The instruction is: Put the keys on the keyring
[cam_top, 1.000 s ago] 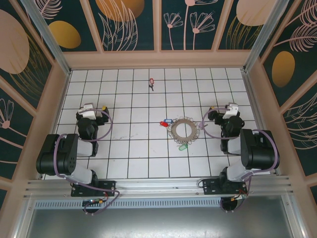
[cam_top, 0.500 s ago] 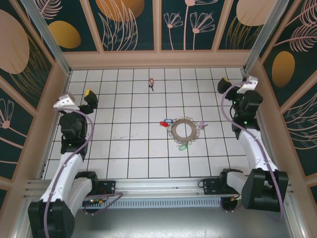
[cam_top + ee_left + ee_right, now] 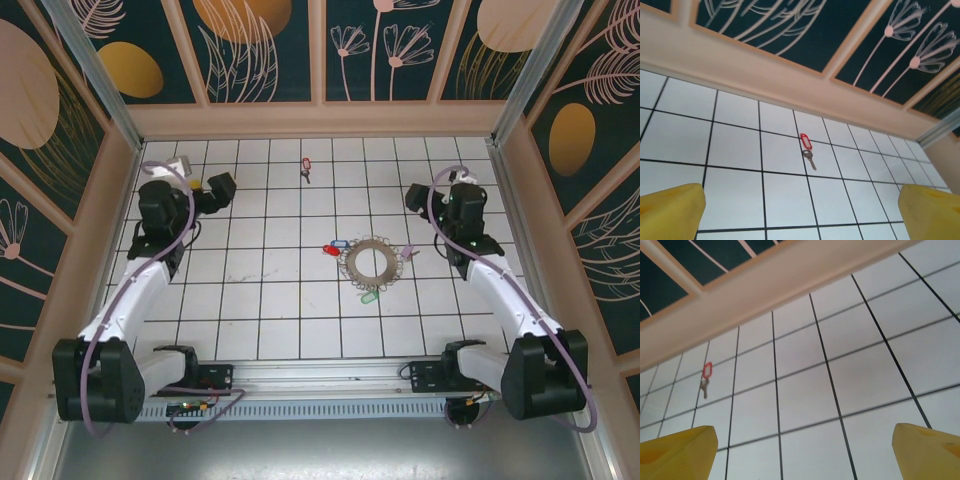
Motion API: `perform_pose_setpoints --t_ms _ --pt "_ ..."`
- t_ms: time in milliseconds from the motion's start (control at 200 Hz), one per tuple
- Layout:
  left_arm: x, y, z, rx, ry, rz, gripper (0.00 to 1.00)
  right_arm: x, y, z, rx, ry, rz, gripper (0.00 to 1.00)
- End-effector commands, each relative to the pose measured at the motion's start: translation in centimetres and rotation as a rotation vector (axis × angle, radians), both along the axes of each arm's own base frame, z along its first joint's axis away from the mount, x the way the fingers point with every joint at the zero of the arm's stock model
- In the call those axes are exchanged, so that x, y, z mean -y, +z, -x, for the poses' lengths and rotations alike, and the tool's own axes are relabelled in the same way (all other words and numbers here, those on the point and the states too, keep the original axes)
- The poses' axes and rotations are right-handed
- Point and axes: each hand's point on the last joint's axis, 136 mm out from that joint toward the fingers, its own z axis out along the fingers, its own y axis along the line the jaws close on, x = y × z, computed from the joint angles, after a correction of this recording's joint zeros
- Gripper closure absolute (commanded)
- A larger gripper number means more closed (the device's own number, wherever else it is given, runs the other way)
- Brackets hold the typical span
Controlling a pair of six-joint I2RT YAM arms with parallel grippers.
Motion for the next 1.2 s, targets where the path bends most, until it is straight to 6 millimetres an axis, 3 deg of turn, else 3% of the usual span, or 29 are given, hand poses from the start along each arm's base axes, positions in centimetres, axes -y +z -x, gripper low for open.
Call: perform_pose_setpoints --t_ms 0,60,95,190,480,606,701,886,1036,1196 --pt "1.9 -0.6 -2.2 -0.047 -0.043 -0.067 0.01 0.5 -1.2 1.6 -0.035 -0.037 0.009 0.09" --pt "3.4 -2.2 -3.5 -0.096 -0.059 -0.102 0.01 0.9 -1.3 2.0 -0.04 -0.052 0.028 0.09" --pt "4.4 -2.1 -4.7 -0.101 -0.069 -0.12 0.02 1.1 -1.2 2.2 -0.042 -0.058 0.041 0.09" --pt "6.5 -4.5 -7.5 -0.178 -0.096 -0.18 0.1 1.5 -0.9 2.4 -0.056 -0.063 0.069 0.08" --pt "11.3 -12.2 -14.6 -0.339 -0.063 -0.374 0.05 4.2 -0.4 2.2 -0.068 -0.121 0.138 0.08" --pt "12.9 -14.9 -17.2 -0.385 -0.032 -0.448 0.09 5.4 -0.5 2.1 -0.077 -0.159 0.125 0.08" --pt "14.3 -17.2 -18.9 -0.435 -0.038 -0.463 0.21 6.2 -0.6 2.2 -0.09 -0.187 0.134 0.08" --pt "16.5 -19.4 -20.9 -0.449 -0.048 -0.475 0.24 6.3 -0.7 2.0 -0.107 -0.186 0.117 0.08" --pt "16.9 -20.5 -21.6 -0.458 -0.043 -0.458 0.26 6.4 -0.7 2.0 -0.12 -0.185 0.115 0.08" --pt "17.0 -22.3 -21.7 -0.475 -0.041 -0.464 0.36 6.4 -0.9 2.1 -0.127 -0.189 0.117 0.08"
